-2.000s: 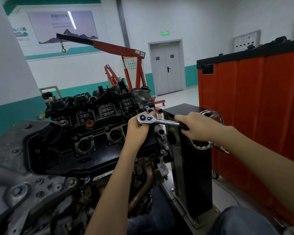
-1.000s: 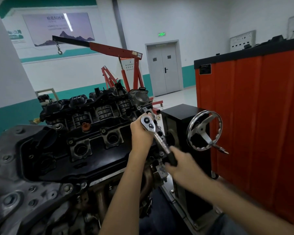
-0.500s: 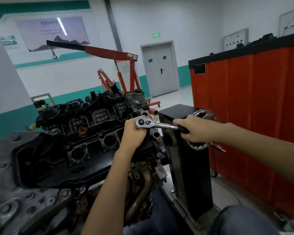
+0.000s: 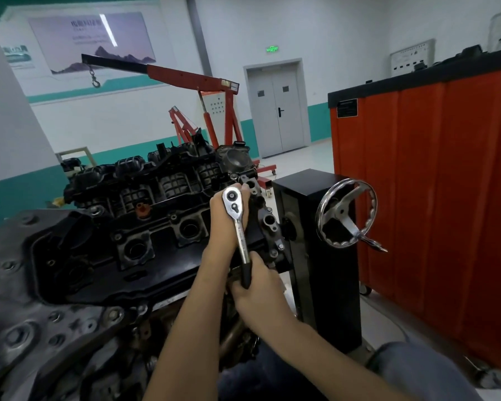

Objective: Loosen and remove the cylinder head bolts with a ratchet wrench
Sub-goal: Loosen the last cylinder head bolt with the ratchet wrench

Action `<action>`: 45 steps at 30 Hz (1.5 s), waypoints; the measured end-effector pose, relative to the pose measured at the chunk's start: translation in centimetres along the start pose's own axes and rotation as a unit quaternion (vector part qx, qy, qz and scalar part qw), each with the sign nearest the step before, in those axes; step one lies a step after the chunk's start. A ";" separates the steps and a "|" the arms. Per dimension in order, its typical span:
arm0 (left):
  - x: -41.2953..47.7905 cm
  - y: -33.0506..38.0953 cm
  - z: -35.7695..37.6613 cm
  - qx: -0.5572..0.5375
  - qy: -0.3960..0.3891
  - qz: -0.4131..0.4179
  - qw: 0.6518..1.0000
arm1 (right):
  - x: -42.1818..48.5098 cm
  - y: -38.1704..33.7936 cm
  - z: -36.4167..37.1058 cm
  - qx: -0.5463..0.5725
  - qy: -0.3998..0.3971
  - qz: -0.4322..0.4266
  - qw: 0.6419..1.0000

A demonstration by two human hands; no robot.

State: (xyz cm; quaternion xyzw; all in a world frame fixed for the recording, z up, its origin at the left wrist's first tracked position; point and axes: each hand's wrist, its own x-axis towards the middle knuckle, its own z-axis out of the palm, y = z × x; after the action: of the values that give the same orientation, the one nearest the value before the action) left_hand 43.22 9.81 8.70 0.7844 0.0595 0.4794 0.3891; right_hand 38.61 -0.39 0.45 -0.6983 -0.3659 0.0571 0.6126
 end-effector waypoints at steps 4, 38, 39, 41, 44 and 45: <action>0.4 -0.3 -1.0 -0.008 -0.105 -0.026 0.994 | 1.3 0.8 -6.3 -0.122 -0.070 -0.026 0.990; 0.0 -0.3 -0.7 -0.011 -0.075 -0.039 0.996 | 5.8 -1.5 -13.7 -0.365 -0.103 -0.103 0.920; -0.1 -0.3 -0.4 -0.018 -0.064 -0.039 0.997 | 4.3 -0.7 -12.2 -0.277 -0.097 -0.070 0.953; -0.3 -0.1 0.1 -0.010 -0.056 -0.025 0.998 | 1.2 0.4 -8.3 -0.096 -0.071 0.000 0.993; -0.2 0.5 0.5 0.029 -0.036 -0.015 0.999 | -0.7 0.1 -2.2 0.043 0.006 0.030 0.999; -0.1 0.7 0.5 0.048 -0.031 -0.018 0.998 | -0.9 -0.4 -0.7 0.073 0.020 0.030 0.997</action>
State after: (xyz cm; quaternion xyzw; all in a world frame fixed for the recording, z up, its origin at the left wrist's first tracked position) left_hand 43.34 8.97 8.96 0.8157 0.0843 0.4444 0.3606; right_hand 38.14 -1.46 0.64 -0.6635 -0.3274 0.0881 0.6669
